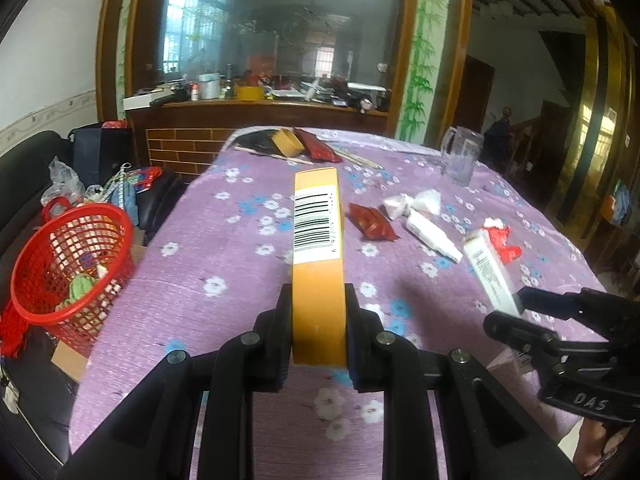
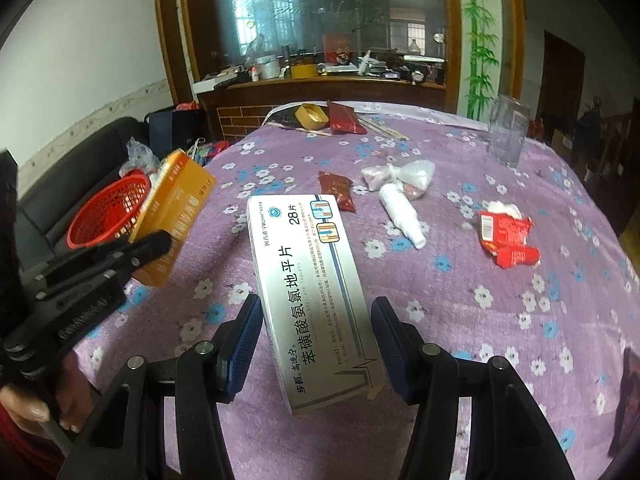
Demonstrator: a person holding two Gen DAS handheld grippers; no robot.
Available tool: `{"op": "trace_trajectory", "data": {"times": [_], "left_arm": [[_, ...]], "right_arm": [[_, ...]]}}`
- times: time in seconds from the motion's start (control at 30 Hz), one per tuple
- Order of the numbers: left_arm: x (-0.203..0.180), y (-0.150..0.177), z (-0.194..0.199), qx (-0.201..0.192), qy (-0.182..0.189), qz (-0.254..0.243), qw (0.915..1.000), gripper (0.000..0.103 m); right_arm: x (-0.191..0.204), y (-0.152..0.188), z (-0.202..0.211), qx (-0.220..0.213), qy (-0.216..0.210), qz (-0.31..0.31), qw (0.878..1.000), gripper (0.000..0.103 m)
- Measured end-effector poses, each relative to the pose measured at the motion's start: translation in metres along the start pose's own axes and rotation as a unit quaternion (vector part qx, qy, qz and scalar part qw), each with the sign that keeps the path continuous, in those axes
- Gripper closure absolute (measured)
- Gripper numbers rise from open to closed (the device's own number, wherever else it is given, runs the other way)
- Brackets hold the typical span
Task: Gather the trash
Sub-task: 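Carry both held boxes toward the red basket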
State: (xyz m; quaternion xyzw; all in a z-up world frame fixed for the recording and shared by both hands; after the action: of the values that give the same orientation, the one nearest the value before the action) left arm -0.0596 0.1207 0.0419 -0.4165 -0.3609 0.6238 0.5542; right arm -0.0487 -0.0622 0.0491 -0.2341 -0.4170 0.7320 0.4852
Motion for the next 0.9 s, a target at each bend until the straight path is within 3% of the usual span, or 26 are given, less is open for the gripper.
{"op": "trace_trajectory", "data": {"times": [0.47, 0.9], "left_arm": [[0.084, -0.024, 0.016, -0.028, -0.061, 0.037, 0.997, 0.082], [0.149, -0.035, 0.032, -0.044, -0.113, 0.052, 0.9913, 0.082]], "right_arm": [[0.055, -0.022, -0.04, 0.01, -0.025, 0.063, 0.998, 0.042], [0.117, -0.041, -0.068, 0.02, -0.078, 0.092, 0.993, 0.042]]}}
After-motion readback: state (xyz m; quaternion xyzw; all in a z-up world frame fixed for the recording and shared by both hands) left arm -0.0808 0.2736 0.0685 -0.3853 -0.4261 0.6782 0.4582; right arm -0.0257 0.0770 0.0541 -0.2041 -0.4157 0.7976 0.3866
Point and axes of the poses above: each gripper's, at about its wrist camera, not at the fingertips, and z roughly against the way its jaws point, x to its left, y to its underside, the point moved 7 cm from there along -z, roughly the way its jaws point, and after that the axes turned 12 degrees about -x, right-handed, at the moved point
